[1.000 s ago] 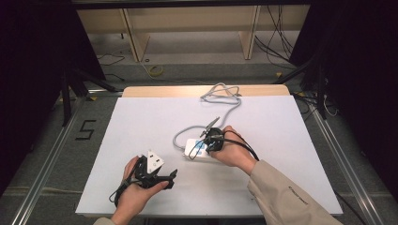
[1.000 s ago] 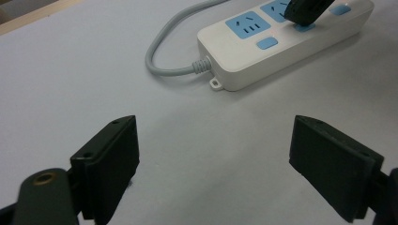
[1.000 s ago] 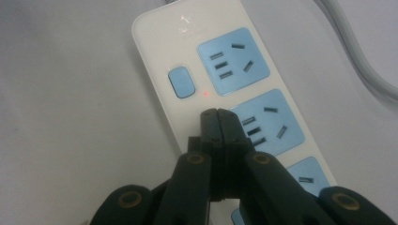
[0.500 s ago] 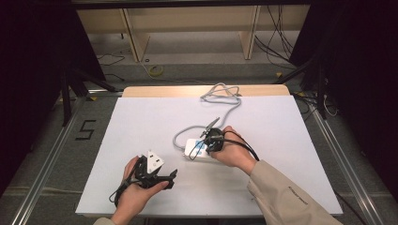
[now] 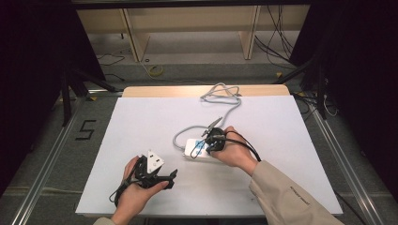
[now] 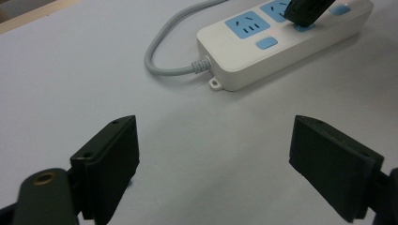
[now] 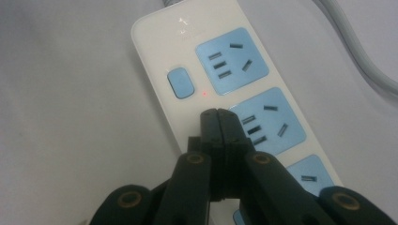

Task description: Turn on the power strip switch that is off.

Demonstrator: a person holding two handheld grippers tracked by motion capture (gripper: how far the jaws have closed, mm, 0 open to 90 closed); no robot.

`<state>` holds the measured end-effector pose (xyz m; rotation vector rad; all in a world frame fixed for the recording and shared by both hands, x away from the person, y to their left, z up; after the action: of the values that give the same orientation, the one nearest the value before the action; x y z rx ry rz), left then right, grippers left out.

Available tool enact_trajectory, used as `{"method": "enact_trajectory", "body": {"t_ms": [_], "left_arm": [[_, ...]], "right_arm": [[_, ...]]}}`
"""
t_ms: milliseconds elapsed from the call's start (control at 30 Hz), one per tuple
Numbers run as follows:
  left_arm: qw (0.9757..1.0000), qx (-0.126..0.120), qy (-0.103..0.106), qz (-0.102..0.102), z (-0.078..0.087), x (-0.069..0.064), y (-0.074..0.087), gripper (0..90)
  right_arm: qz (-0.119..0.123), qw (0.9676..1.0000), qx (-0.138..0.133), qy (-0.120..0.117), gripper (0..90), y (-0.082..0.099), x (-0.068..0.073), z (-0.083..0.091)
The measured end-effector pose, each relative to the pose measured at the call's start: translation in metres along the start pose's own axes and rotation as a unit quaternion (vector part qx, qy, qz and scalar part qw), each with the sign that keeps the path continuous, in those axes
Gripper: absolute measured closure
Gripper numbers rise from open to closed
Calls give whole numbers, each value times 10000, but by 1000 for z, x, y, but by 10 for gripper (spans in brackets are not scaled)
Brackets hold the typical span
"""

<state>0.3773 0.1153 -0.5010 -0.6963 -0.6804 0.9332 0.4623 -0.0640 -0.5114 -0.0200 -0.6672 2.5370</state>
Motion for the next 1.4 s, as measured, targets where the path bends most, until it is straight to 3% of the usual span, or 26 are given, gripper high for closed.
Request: {"method": "enact_trajectory", "body": {"t_ms": [967, 1400], "left_arm": [[10000, 5, 5, -3, -1, 0, 0, 158], [10000, 0, -20, 53, -1, 1, 0, 159]], "right_arm": [[51, 9999, -100, 50, 900, 0, 1, 1], [4, 9995, -311, -51, 880, -1, 0, 8]]}}
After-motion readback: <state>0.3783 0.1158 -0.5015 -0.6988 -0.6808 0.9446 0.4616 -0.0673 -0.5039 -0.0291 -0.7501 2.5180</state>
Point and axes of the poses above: each handheld gripper's, and its own axes: z roughly backward along the jaws, y roughly out of its underside, x roughly to its left, the point moved 8 cm from there along -z, roughly forward along the jaws, and after that the axes turned 9 degrees about -y, right-handed, at the moved point
